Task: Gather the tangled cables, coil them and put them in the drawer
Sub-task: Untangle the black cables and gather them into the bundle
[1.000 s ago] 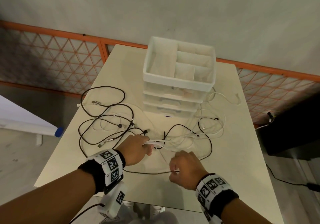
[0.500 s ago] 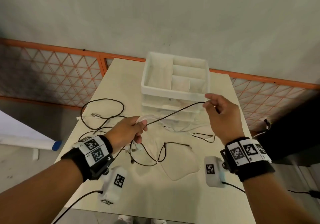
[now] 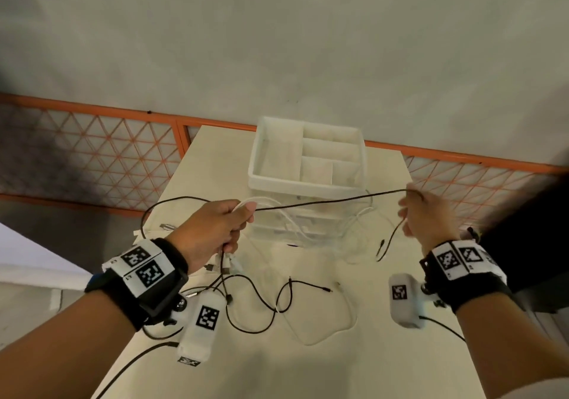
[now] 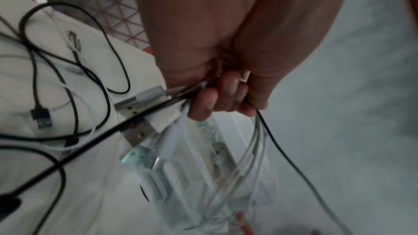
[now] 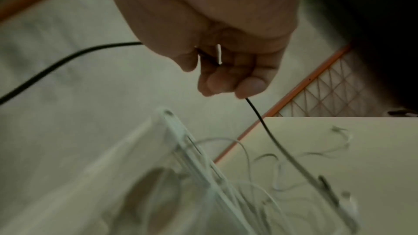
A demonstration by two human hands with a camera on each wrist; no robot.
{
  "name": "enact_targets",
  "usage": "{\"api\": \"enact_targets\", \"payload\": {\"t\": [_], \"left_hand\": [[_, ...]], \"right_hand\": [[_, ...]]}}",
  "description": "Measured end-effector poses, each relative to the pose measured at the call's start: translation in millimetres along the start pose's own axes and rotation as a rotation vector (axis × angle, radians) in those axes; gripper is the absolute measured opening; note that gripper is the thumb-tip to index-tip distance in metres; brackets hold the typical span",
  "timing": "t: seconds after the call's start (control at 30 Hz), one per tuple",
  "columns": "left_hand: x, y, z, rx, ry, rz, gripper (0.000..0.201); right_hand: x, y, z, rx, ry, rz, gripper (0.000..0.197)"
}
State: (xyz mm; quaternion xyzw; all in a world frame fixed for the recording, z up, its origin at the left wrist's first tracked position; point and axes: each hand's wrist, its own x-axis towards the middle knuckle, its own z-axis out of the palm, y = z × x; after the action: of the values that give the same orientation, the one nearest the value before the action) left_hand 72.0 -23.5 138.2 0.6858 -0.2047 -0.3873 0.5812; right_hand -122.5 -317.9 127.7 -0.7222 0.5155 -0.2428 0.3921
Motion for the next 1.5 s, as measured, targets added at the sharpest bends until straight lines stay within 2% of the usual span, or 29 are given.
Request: {"api": "enact_targets", "payload": {"t": [0.07, 0.13, 0.23, 0.3, 0.37, 0.4, 0.47, 0.53, 0.57, 0.63, 0.73, 0.8, 0.87, 1.03, 1.13, 1.2, 1.3, 1.4, 1.5], "left_hand": [[1.4, -5.2, 2.5, 0.11, -0.032, -0.036, 0.034], [2.7, -14.3, 4.9, 0.162, -0.057, -0.11, 0.036], [4.3, -28.0, 6.1, 0.166, -0.01, -0.19, 0.037], [4.7, -31.0, 5.6, 0.126, 0.032, -0.208, 0.036], [4.7, -28.4, 4.6, 0.085, 0.042, -0.194, 0.035], [4.3, -25.3, 4.7, 0.072, 0.039, -0.175, 0.034], [3.8, -18.3, 6.7, 0.05, 0.032, -0.134, 0.032], [5.3, -11.4, 11.1, 0.011, 0.021, -0.112, 0.03], [6.5, -8.6, 14.2, -0.011, 0.01, -0.11, 0.03], [9.0, -2.5, 23.3, -0.043, -0.011, -0.117, 0.028], [12.1, 7.7, 39.4, -0.085, -0.048, -0.122, 0.026], [12.5, 13.1, 46.4, -0.108, -0.079, -0.122, 0.026], [12.2, 14.9, 48.0, -0.102, -0.103, -0.118, 0.026], [9.6, 11.6, 40.2, -0.077, -0.116, -0.107, 0.027], [9.0, 9.2, 36.6, -0.071, -0.11, -0.111, 0.028], [8.9, 9.6, 35.6, -0.035, -0.114, -0.099, 0.029], [8.6, 11.5, 34.3, 0.06, -0.135, -0.065, 0.031], [9.2, 12.2, 31.6, 0.173, -0.184, -0.044, 0.025], [8.6, 17.2, 33.8, 0.263, -0.204, -0.014, 0.022]], "right_hand": [[3.4, -25.0, -3.6, 0.163, 0.035, -0.067, 0.028], [6.0, -43.8, -7.1, 0.211, 0.063, -0.181, 0.027], [8.5, -53.8, -8.1, 0.254, 0.036, -0.319, 0.024], [8.8, -47.7, -5.1, 0.222, 0.009, -0.341, 0.027], [10.2, -28.0, 0.1, 0.065, -0.028, -0.288, 0.03], [9.4, -14.5, 2.5, -0.086, -0.079, -0.223, 0.031], [0.8, 8.7, 8.1, -0.406, -0.241, -0.079, 0.05], [-14.3, 15.2, 15.9, -0.537, -0.294, -0.031, 0.064], [-23.9, 13.0, 21.0, -0.518, -0.256, -0.064, 0.063], [-49.6, -1.8, 34.2, -0.385, -0.218, -0.26, 0.054], [-84.4, -28.7, 52.4, -0.311, -0.289, -0.594, 0.042], [-88.6, -38.9, 58.5, -0.332, -0.281, -0.676, 0.023], [-78.6, -42.5, 55.8, -0.316, -0.253, -0.658, 0.013], [-44.2, -33.6, 32.1, -0.23, -0.085, -0.425, 0.02], [-36.8, -23.3, 28.0, -0.249, -0.081, -0.341, 0.022], [-38.8, -20.1, 27.9, -0.259, -0.136, -0.323, 0.022], [-47.9, -23.5, 28.3, -0.291, -0.298, -0.35, 0.019], [-56.0, -35.9, 26.5, -0.298, -0.398, -0.383, 0.007], [-66.3, -49.3, 24.0, -0.285, -0.509, -0.47, 0.052]]}}
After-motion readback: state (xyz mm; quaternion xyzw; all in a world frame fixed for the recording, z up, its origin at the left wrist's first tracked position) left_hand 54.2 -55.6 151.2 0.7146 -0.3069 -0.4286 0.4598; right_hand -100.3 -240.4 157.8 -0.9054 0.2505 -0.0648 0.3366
